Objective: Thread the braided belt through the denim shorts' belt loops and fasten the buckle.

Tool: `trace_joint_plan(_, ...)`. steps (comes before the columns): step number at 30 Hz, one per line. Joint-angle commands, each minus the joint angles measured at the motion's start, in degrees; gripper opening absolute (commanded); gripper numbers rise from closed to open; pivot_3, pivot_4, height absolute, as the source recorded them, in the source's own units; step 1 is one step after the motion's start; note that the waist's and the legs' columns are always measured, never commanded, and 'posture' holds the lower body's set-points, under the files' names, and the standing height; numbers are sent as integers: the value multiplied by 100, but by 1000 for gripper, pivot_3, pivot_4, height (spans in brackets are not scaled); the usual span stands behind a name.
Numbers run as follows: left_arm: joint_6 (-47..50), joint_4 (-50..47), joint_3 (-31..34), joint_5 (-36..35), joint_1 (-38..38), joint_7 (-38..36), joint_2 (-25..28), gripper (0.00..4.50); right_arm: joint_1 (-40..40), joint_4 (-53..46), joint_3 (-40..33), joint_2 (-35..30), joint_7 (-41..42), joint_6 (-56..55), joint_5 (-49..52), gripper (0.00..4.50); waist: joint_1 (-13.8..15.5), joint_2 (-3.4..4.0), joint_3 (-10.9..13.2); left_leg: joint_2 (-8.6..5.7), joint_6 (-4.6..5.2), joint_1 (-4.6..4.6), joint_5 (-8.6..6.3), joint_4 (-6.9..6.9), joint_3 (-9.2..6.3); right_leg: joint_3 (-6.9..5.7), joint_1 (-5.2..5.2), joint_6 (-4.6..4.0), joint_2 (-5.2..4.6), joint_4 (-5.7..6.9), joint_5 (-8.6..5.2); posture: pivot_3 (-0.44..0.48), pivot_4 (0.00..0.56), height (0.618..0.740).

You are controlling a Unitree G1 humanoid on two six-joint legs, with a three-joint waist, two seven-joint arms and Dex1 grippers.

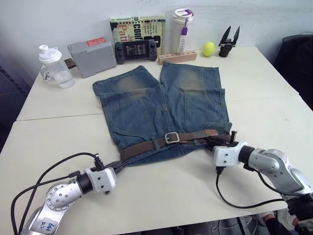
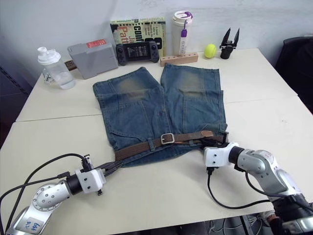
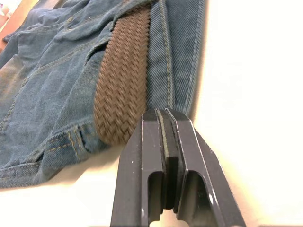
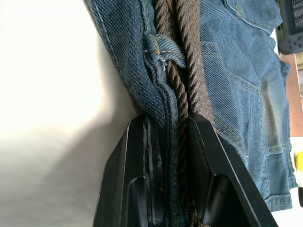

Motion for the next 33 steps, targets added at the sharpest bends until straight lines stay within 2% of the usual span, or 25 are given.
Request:
trace_joint_plan(1,158,52,-185,276,64,59,-111,0,40,166,9,-26,181,92,91,430,5,2,-1,0,0,1,0,0,-1,0,2,1,-2,0,0,0,150,720)
trace_joint_plan(7,222,-82,-90,80,156,75,-211,0,221,-162,-28,17,547,343,636,430,9,8,-5,0,16,5,2,-1,-7,-9,4,2,-39,11,1,0,150,720)
trace_joint_plan(8,276,-140,-2,-76,195,43,-218,0,296,-373,-56,21,713,552,898,1436,8,8,-5,-2,19,4,1,-1,-7,-14,4,2,-45,12,1,0,150,720)
trace_joint_plan(9,320,-180,55,-180,219,19,-220,665,350,-525,-78,23,830,716,1075,1736,0,7,-4,-2,21,3,1,-1,-8,-16,3,3,-46,10,1,0,150,720)
trace_joint_plan(11,481,-371,241,-631,330,-132,-187,1299,570,-924,-141,-29,1165,1137,1552,2557,-14,-2,1,2,23,1,-1,-1,-8,-22,2,3,-47,9,2,0,150,720)
trace_joint_plan(12,605,-495,352,-908,404,-232,-153,1821,687,-1183,-215,-84,1347,1466,1842,3121,-14,-6,3,3,23,-1,-1,-1,-8,-26,0,4,-46,8,2,0,150,720)
trace_joint_plan(15,1396,-1063,814,-2132,684,-637,3,3033,926,-1816,-622,-304,1745,2380,2631,4359,-16,-11,10,11,22,-7,-2,-2,-13,-32,-3,3,-47,5,2,0,150,720)
trace_joint_plan(16,1694,-1261,995,-2523,749,-755,81,3490,979,-1935,-783,-398,1852,2613,2841,4500,-14,-15,14,12,22,-10,-2,-1,-16,-31,-4,4,-50,4,2,0,150,720)
trace_joint_plan(18,2214,-1554,1319,-3104,809,-915,247,4334,1058,-2079,-1099,-557,2049,3085,3281,4500,0,-17,21,11,22,-15,-2,5,-26,-25,-3,3,-57,-2,2,0,150,720)
trace_joint_plan(19,2420,-1649,1444,-3295,822,-968,306,4426,1080,-2129,-1222,-601,2116,3284,3453,4500,4,-14,22,6,24,-16,-3,8,-29,-25,-3,2,-61,-19,1,0,150,720)
trace_joint_plan(23,3259,-1757,2105,-4275,706,-1064,470,4426,962,-1877,-2169,-761,2520,4430,4700,4500,3,-14,27,1,27,-21,-5,7,-28,-25,-4,2,-57,-19,1,0,150,720)
trace_joint_plan(27,3531,-1759,2343,-4461,588,-1054,420,4426,512,-1041,-2483,-682,2418,4241,4523,4500,-14,-21,33,-3,27,-22,-5,8,-22,-32,-3,4,-50,-20,2,0,150,720)
trace_joint_plan(33,3677,-1832,2456,-4536,419,-996,231,4426,171,-639,-2522,-472,2234,4149,4372,4500,-10,-20,33,-16,22,-27,-5,4,-15,-32,-6,8,-28,-17,5,0,150,720)
